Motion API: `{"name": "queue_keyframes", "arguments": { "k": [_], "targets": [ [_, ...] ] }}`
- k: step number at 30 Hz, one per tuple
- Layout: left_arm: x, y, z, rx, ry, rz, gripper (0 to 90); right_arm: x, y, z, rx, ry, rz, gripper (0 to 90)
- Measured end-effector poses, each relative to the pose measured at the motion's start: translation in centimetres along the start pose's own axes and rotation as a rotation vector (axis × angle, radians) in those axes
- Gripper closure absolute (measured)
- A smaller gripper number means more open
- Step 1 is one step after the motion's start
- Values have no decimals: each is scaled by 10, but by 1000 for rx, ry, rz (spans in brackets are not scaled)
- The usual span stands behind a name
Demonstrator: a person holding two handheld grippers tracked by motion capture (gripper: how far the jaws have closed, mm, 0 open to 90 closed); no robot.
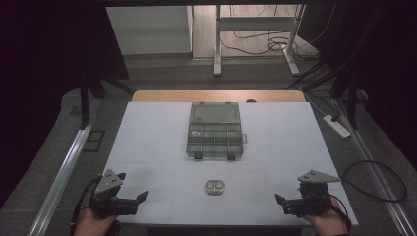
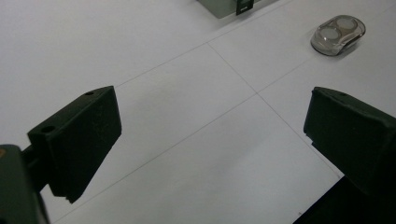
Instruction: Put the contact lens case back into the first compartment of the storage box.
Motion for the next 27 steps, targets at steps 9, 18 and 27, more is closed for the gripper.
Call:
{"name": "queue_keyframes", "arguments": {
  "k": [9,18,27],
  "targets": [
    [-3,1,0,7,37,3,40,-3,-3,1,-29,22,-10,0],
    [-2,0,0,2,27,0,40,-3,-3,1,-34,20,-17,1],
    [-2,-1,0,-2,21,-3,39,-6,-2,0,-28,34,-40,0]
  ]
}}
Point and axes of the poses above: each handheld gripper's, and its own axes: y roughly backward along the jaws, z roughly out of its underside, x roughly to its right, the point moved 7 cm from there along -y, roughly forward along the jaws, and after that the axes turned 5 degrees about -z, right-handed, at the moved point
